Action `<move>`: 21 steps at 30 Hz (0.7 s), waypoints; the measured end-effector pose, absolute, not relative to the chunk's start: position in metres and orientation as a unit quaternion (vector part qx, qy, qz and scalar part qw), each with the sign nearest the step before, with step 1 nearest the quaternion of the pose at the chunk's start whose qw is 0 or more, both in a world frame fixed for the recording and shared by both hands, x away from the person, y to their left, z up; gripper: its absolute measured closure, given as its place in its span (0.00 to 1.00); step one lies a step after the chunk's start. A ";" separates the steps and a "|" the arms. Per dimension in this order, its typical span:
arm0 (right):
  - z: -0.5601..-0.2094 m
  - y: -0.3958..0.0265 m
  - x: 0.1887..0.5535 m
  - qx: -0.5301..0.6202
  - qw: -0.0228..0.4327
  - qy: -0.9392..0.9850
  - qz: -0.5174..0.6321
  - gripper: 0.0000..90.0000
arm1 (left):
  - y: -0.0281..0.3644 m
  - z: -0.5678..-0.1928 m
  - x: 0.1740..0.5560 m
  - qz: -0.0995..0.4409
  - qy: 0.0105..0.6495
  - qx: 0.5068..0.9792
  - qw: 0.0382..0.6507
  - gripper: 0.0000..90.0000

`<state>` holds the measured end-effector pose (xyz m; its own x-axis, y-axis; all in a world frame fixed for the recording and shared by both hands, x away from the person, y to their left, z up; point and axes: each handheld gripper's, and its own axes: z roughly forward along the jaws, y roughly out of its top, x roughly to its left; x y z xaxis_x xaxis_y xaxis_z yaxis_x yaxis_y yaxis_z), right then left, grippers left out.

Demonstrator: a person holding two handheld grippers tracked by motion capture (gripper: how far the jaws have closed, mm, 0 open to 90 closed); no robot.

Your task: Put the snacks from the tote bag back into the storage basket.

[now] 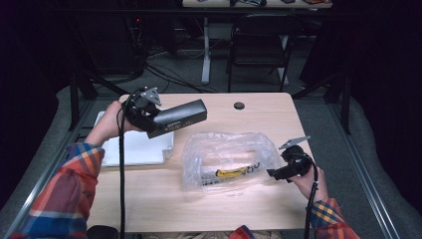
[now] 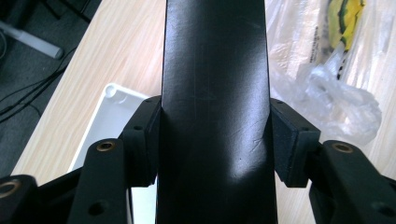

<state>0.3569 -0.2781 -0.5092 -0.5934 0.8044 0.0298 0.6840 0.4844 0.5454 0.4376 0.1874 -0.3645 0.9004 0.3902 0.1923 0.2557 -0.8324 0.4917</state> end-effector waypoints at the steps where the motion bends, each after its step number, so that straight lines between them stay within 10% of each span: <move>1: -0.509 -0.278 0.357 0.436 0.116 0.854 0.260 0.15 | 0.190 -0.365 0.438 0.145 0.173 0.946 0.235 0.48; 21: -0.510 -0.278 0.357 0.437 0.118 0.853 0.260 0.15 | 0.271 -0.386 0.443 0.149 0.249 0.928 0.232 0.48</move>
